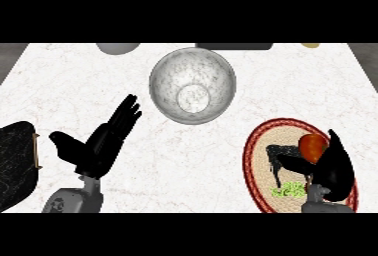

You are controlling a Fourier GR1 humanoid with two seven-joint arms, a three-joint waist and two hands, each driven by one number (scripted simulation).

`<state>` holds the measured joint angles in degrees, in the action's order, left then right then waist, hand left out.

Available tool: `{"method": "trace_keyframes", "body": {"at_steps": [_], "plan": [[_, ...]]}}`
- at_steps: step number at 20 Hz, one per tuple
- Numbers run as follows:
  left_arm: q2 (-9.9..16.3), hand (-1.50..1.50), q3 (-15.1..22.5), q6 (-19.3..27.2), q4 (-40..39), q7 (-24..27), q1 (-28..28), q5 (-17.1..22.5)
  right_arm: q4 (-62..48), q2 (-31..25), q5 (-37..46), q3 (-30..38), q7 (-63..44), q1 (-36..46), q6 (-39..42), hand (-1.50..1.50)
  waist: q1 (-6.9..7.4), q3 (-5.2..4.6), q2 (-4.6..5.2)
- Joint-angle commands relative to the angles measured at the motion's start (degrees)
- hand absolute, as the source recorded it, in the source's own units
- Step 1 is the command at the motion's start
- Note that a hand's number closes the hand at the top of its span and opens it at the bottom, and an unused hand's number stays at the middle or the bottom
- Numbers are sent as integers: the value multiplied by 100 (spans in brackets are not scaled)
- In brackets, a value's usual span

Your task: Pick the tomato from the placemat and place it in the bowl

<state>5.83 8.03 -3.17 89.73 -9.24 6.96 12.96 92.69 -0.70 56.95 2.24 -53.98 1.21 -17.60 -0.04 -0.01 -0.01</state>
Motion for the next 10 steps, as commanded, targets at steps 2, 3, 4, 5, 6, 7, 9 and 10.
{"method": "trace_keyframes", "body": {"at_steps": [2,3,4,5,6,7,9,10], "plan": [[-116,0,59,56,143,-126,-34,-155,-678,-16,-5,27,843,13,-823,150,10,3,3],[14,0,-94,-200,177,-86,-206,47,-802,-149,24,137,729,338,-648,150,19,2,3],[-255,0,-70,34,-311,23,317,-218,-314,-57,276,-78,368,134,-382,150,-8,0,2],[-96,0,-183,-102,-98,21,144,-141,-792,-32,187,2,743,250,-790,150,6,1,2],[-157,0,-106,-64,142,-125,-56,-149,-693,26,351,-84,396,403,-525,150,11,1,0],[-162,0,-135,27,221,-295,42,-129,-859,-398,-21,299,651,653,-274,150,14,1,1],[-183,0,-260,96,-24,-475,521,-166,-773,52,412,-161,644,201,-724,150,-6,1,1],[-219,0,-276,-90,-166,-214,320,-114,-682,-106,195,-60,867,135,-662,150,-5,1,1]]}}
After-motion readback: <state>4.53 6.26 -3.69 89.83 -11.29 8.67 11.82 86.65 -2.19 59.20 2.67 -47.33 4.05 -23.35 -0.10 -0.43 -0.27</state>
